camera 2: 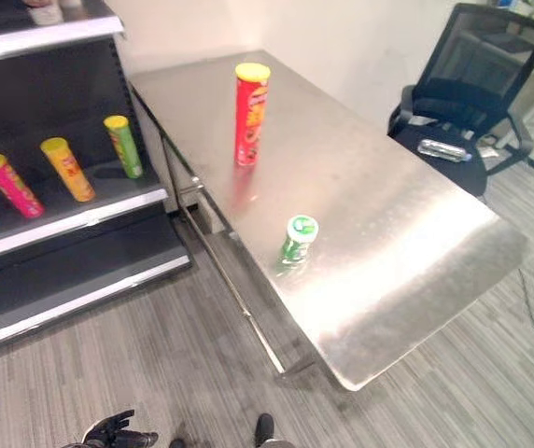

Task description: Put the goods on the table back onto the shelves and tidy them up.

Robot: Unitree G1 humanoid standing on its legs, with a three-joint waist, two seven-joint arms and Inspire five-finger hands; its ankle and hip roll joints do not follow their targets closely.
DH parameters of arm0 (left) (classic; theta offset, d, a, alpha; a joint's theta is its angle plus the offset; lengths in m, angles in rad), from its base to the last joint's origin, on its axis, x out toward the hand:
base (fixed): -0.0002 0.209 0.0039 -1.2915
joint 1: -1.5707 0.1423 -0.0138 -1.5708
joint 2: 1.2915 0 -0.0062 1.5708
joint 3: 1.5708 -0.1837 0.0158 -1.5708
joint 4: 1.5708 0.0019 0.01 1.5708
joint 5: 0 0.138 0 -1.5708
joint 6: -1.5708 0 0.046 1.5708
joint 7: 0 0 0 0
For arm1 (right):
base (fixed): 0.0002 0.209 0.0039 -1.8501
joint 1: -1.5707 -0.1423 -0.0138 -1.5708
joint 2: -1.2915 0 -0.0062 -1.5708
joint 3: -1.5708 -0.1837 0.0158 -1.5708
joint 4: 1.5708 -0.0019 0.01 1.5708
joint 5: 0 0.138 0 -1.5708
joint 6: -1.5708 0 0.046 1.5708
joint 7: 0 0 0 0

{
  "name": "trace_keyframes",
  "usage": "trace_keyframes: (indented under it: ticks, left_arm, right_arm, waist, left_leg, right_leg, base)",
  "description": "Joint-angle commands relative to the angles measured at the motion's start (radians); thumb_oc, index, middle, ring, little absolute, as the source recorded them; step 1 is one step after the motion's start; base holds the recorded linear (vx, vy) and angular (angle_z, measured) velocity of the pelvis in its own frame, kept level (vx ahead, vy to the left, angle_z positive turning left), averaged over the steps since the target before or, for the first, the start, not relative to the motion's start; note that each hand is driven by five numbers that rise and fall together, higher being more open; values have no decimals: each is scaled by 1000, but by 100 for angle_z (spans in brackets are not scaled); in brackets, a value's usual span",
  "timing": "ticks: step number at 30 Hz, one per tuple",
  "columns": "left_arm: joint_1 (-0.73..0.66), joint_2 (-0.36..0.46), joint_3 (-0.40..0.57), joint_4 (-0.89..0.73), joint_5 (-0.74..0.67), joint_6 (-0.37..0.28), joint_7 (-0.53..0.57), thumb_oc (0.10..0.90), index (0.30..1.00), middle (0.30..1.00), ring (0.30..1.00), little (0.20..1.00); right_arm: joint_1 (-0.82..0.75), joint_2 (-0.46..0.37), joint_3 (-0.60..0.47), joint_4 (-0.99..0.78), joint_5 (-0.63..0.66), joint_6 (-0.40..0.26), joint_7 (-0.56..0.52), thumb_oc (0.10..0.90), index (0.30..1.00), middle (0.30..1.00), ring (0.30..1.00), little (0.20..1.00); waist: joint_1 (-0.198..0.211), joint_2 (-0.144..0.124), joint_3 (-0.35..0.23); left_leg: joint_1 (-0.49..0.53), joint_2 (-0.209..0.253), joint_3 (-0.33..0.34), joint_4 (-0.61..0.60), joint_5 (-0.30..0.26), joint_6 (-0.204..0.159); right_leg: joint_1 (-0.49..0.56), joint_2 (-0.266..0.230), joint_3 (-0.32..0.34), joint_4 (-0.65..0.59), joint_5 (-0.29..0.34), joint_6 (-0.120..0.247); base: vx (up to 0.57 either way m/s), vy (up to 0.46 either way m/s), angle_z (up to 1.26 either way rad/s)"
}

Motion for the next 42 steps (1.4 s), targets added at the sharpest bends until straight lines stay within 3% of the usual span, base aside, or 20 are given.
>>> trace_keyframes:
  ticks: [1,5,6,8,10,12,14,15,17,19,20,21,24,25,28,31,36,42]
  left_arm:
    - [-76,27,10,-6,29,-32,-10,800,900,900,900,900]
    - [-75,36,18,-10,27,-31,-13,800,900,900,900,900]
    - [-69,54,39,-16,23,-26,-21,800,900,900,900,900]
    - [-67,54,40,-19,22,-24,-23,800,900,900,900,900]
    - [-61,55,42,-24,17,-20,-27,800,900,900,900,900]
    - [-52,36,40,-43,6,-25,-13,800,900,900,900,900]
    - [-53,36,37,-43,6,-25,-12,800,900,900,900,900]
    - [-43,25,40,-57,14,-29,-6,800,900,900,900,900]
    - [-44,25,38,-57,14,-29,-6,800,900,900,900,900]
    - [-41,17,24,-49,35,-28,-8,800,900,900,900,900]
    - [-43,16,20,-51,38,-30,-9,800,900,900,900,900]
    - [-39,18,18,-67,45,-32,-17,800,900,900,900,900]
    - [-34,22,21,-71,46,-32,-25,800,900,900,900,900]
    - [-24,25,19,-79,50,-32,-35,800,900,900,900,900]
    - [4,26,8,-85,40,-32,-59,800,900,900,900,900]
    - [22,21,4,-81,34,-34,-65,800,900,900,900,900]
    - [39,11,8,-75,32,-31,-68,800,900,900,900,900]
    - [39,11,8,-76,32,-31,-68,800,900,900,900,900]
  right_arm:
    - [5,-51,-59,45,60,-18,-25,800,900,900,900,900]
    - [18,-80,-119,68,95,-21,-36,800,900,900,900,900]
    - [64,-173,-284,121,173,-18,-65,800,900,900,900,900]
    - [74,-199,-318,122,185,-20,-71,800,900,900,900,900]
    - [85,-311,-460,94,244,-30,-116,800,900,900,900,900]
    - [106,-374,-557,-71,267,-79,-170,800,900,900,900,900]
    - [111,-371,-562,-78,265,-76,-173,800,900,900,900,900]
    - [148,-445,-629,-289,172,-112,-230,800,900,900,900,900]
    - [151,-443,-632,-292,171,-110,-231,800,900,900,900,900]
    - [106,-594,-718,-638,104,-194,-290,800,900,900,900,900]
    - [88,-601,-714,-667,100,-207,-301,800,900,900,900,900]
    - [16,-615,-670,-909,103,-259,-244,800,900,900,900,900]
    - [-21,-623,-642,-980,125,-275,-212,800,900,900,900,900]
    - [-69,-627,-586,-1083,172,-290,-149,800,900,900,900,900]
    - [-128,-620,-466,-1140,280,-275,-27,800,900,900,900,900]
    - [-193,-616,-331,-1192,290,-242,45,800,900,900,900,900]
    - [-208,-631,-215,-1219,306,-188,131,800,900,900,900,900]
    - [-209,-631,-214,-1218,307,-188,131,800,900,900,900,900]
  waist:
    - [-4,23,-3]
    - [-10,23,-8]
    - [-24,21,-15]
    - [-27,21,-21]
    - [-39,23,-27]
    - [-52,28,-28]
    - [-50,29,-31]
    - [-61,33,-29]
    - [-59,33,-31]
    - [-66,31,-36]
    - [-62,31,-37]
    - [-53,30,-39]
    - [-52,27,-40]
    - [-42,25,-43]
    - [-17,21,-47]
    - [2,19,-51]
    - [21,19,-45]
    - [20,19,-45]
  left_leg:
    - [-7,-48,-11,-47,-5,-2]
    - [2,-45,-1,-47,-11,-3]
    - [12,-41,8,-47,-19,-4]
    - [8,-42,10,-47,-19,-4]
    - [10,-43,11,-47,-24,-6]
    - [12,-45,12,-47,-29,-6]
    - [7,-45,13,-47,-25,-5]
    - [9,-46,20,-47,-29,-5]
    - [7,-46,21,-47,-29,-5]
    - [18,-45,38,-47,-40,-6]
    - [14,-45,39,-47,-36,-5]
    - [14,-44,40,-47,-35,-5]
    - [15,-44,39,-47,-34,-6]
    - [15,-44,39,-47,-33,-7]
    - [16,-43,35,-47,-30,-10]
    - [12,-45,22,-47,-25,-13]
    - [9,-48,9,-47,-18,-16]
    - [9,-48,9,-47,-17,-16]
  right_leg:
    - [50,-16,-5,5,-86,104]
    - [51,-12,5,5,-88,105]
    - [59,-9,14,5,-91,108]
    - [56,-10,15,5,-89,109]
    - [61,-11,15,5,-90,114]
    - [61,-12,20,5,-89,119]
    - [56,-12,20,5,-86,118]
    - [53,-15,25,5,-83,122]
    - [51,-15,25,5,-82,122]
    - [54,-18,37,5,-84,129]
    - [50,-19,39,5,-80,128]
    - [49,-20,38,5,-78,127]
    - [52,-21,35,5,-79,126]
    - [55,-22,30,5,-79,125]
    - [63,-24,15,5,-81,122]
    - [70,-27,-4,5,-80,118]
    - [79,-30,-25,5,-83,114]
    - [79,-30,-26,5,-83,114]
  base:
    - [70,-11,-19]
    - [58,4,-9]
    - [59,9,0]
    - [50,17,-3]
    - [43,42,-8]
    - [20,51,-8]
    - [-9,28,-7]
    - [-11,37,-9]
    - [0,31,-13]
    - [8,39,-12]
    - [-32,13,-19]
    - [-34,-1,-24]
    - [-10,-1,-16]
    - [-8,-6,8]
    - [-16,-13,24]
    - [-11,-15,38]
    - [-7,-11,17]
    - [0,0,-1]
